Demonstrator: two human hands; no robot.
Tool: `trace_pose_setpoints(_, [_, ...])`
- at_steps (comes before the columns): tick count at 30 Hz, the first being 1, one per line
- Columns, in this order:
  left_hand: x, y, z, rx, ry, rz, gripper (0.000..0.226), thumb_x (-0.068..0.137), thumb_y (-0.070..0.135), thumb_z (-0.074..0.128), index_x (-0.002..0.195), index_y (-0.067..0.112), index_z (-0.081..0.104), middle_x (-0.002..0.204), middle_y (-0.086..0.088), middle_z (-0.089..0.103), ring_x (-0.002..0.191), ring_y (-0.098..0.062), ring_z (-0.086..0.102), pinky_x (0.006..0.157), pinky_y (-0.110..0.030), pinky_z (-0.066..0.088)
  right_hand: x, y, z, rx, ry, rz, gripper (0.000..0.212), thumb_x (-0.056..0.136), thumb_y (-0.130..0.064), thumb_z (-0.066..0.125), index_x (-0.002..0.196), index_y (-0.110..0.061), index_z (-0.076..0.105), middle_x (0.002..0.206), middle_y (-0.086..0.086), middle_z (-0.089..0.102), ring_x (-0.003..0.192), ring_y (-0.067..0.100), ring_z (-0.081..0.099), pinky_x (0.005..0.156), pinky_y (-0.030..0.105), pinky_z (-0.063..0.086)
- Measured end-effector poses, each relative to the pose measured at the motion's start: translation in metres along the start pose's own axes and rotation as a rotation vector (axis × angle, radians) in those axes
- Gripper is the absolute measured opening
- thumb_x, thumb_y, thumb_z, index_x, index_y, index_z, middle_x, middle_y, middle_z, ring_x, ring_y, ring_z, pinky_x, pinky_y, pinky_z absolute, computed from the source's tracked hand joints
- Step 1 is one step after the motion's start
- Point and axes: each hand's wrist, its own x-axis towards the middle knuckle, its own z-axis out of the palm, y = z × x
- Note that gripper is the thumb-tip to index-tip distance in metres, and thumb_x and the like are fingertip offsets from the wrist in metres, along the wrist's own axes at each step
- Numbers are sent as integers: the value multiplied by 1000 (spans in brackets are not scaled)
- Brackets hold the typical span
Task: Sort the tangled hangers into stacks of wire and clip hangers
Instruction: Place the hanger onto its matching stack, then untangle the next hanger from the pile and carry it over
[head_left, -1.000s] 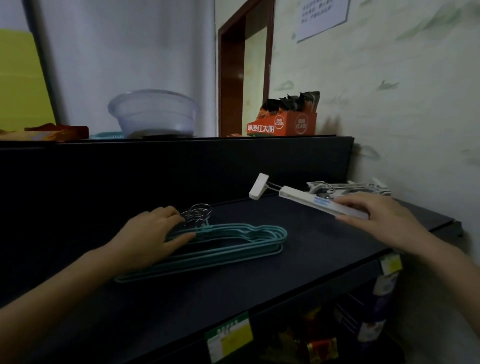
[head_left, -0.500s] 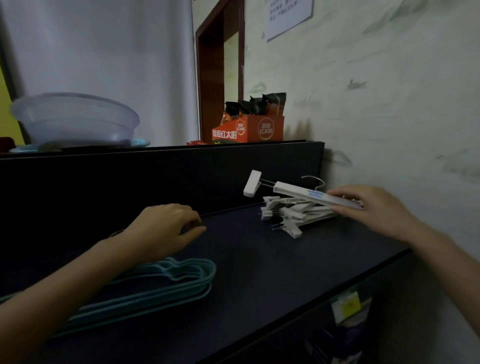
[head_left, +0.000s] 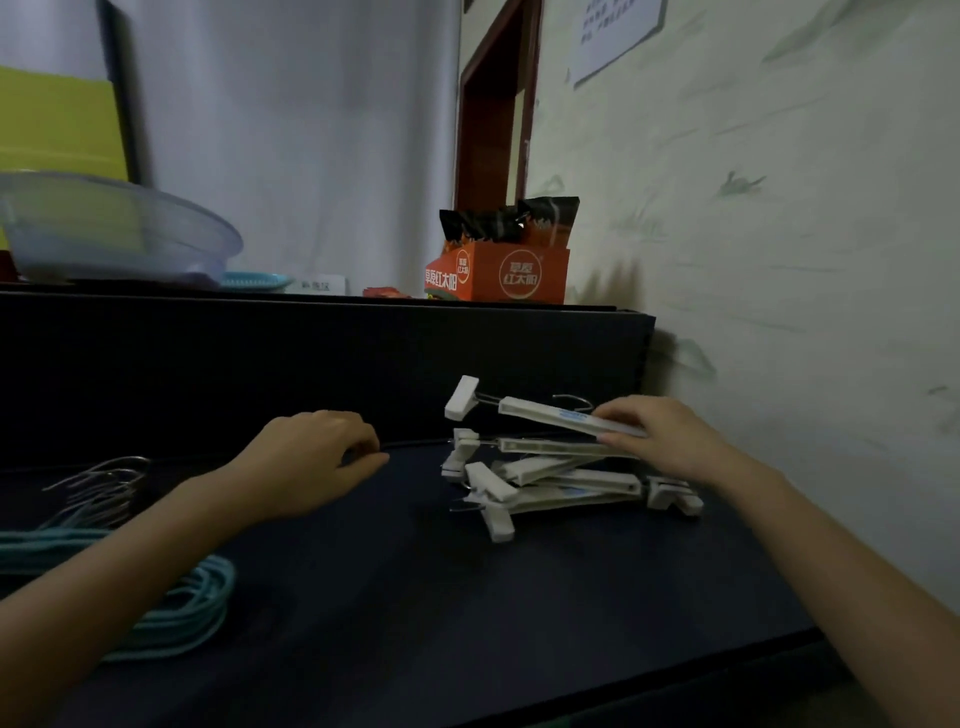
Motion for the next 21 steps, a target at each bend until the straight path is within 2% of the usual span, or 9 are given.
trace_pose_setpoints(6, [-1, 18, 6, 25, -11, -92, 35, 91, 51, 38, 110, 30, 58, 107, 13, 57, 92, -7, 55, 76, -27, 49, 20, 9, 19, -86, -141, -46, 33, 90, -42, 51, 122, -33, 54, 119, -7, 58, 103, 15, 55, 87, 40, 48])
trace_pose_setpoints(9, [-6, 23, 7, 16, -12, -132, 33, 91, 50, 39, 110, 30, 58, 105, 13, 57, 87, -5, 53, 72, -23, 46, 23, 11, 19, -157, -157, -80, 38, 90, -45, 49, 126, -34, 49, 121, -7, 55, 104, 15, 53, 79, 33, 46])
trace_pose_setpoints(12, [-13, 24, 6, 18, -11, -169, 32, 91, 49, 40, 110, 30, 58, 105, 13, 58, 88, -5, 53, 72, -22, 45, 22, 8, 15, -219, -130, -124, 44, 90, -49, 48, 130, -32, 46, 125, -8, 53, 107, 14, 53, 76, 29, 43])
trace_pose_setpoints(16, [-25, 21, 2, 41, -10, -225, 32, 91, 50, 40, 110, 31, 57, 104, 14, 58, 89, -6, 54, 72, -23, 47, 18, -7, 9, -221, -86, -164, 48, 91, -49, 46, 135, -30, 42, 134, -8, 51, 117, 15, 52, 86, 34, 46])
trace_pose_setpoints(21, [-55, 12, -10, 66, 26, -296, 30, 91, 48, 41, 109, 31, 58, 97, 16, 56, 86, -6, 55, 69, -25, 49, 14, -43, 8, -157, 38, -252, 41, 92, -43, 47, 131, -31, 46, 130, -10, 54, 113, 12, 53, 85, 31, 46])
